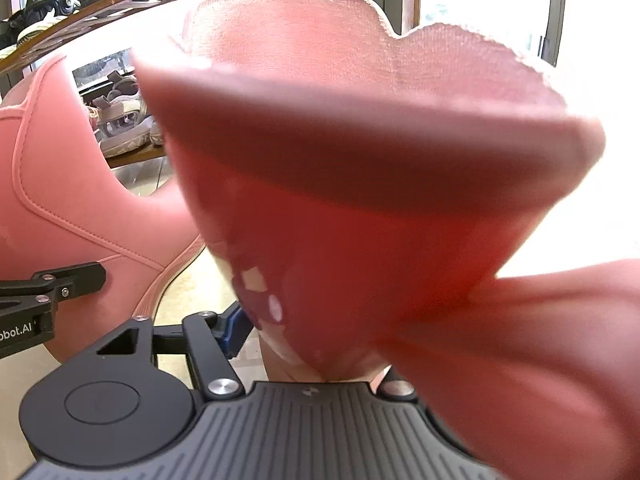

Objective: Organize scattered shoes
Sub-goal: 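Close the right gripper on the rim of the other pink boot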

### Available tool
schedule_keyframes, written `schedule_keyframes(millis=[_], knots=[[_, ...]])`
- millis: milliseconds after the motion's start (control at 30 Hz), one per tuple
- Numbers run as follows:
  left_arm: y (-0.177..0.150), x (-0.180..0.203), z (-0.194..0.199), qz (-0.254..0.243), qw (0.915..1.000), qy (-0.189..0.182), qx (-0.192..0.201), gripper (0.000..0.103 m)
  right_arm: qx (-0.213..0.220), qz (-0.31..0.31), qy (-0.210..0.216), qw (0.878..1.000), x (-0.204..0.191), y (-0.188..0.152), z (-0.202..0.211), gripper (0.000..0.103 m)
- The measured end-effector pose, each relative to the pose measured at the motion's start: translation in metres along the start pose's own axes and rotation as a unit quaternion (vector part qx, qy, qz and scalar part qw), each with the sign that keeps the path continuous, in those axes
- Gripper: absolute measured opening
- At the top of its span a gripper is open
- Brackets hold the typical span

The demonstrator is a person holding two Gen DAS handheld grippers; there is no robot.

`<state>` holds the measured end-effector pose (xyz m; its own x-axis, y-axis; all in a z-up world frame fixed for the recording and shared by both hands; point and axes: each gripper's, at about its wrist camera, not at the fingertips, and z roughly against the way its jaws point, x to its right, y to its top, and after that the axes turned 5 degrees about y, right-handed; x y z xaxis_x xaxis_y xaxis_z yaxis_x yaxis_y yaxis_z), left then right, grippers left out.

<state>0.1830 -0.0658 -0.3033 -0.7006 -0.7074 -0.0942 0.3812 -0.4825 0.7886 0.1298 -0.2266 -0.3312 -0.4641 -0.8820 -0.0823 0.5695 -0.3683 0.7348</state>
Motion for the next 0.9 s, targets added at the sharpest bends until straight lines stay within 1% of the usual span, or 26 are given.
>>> schedule_keyframes(millis=[67, 167, 267, 367, 700, 800, 867, 900], knots=[[0.000, -0.005, -0.001, 0.002, 1.0000, -0.002, -0.001, 0.037, 0.001, 0.000, 0.004, 1.000, -0.002, 0.002, -0.001, 0.054], [0.002, -0.009, 0.000, 0.010, 0.9999, -0.008, -0.006, 0.035, 0.002, 0.000, 0.010, 1.000, -0.007, 0.006, -0.002, 0.047], [0.004, -0.012, 0.002, 0.014, 0.9997, -0.016, -0.009, 0.034, 0.004, -0.003, 0.011, 1.000, -0.012, 0.010, -0.005, 0.044], [0.006, -0.011, 0.006, 0.014, 0.9996, -0.026, -0.007, 0.034, 0.009, -0.013, 0.014, 1.000, -0.015, 0.014, -0.007, 0.041], [0.024, -0.006, 0.018, -0.006, 0.9978, -0.060, 0.027, 0.033, 0.035, -0.015, 0.021, 0.999, -0.034, 0.028, -0.010, 0.036], [0.026, -0.004, 0.020, -0.009, 0.9977, -0.063, 0.025, 0.033, 0.037, -0.016, 0.016, 0.999, -0.053, 0.027, 0.007, 0.036], [0.025, -0.004, 0.020, -0.010, 0.9978, -0.063, 0.018, 0.033, 0.034, -0.015, 0.014, 0.999, -0.018, 0.036, 0.005, 0.037], [0.025, -0.004, 0.020, -0.010, 0.9979, -0.063, 0.014, 0.033, 0.031, -0.013, 0.013, 0.999, -0.014, 0.035, 0.003, 0.037]])
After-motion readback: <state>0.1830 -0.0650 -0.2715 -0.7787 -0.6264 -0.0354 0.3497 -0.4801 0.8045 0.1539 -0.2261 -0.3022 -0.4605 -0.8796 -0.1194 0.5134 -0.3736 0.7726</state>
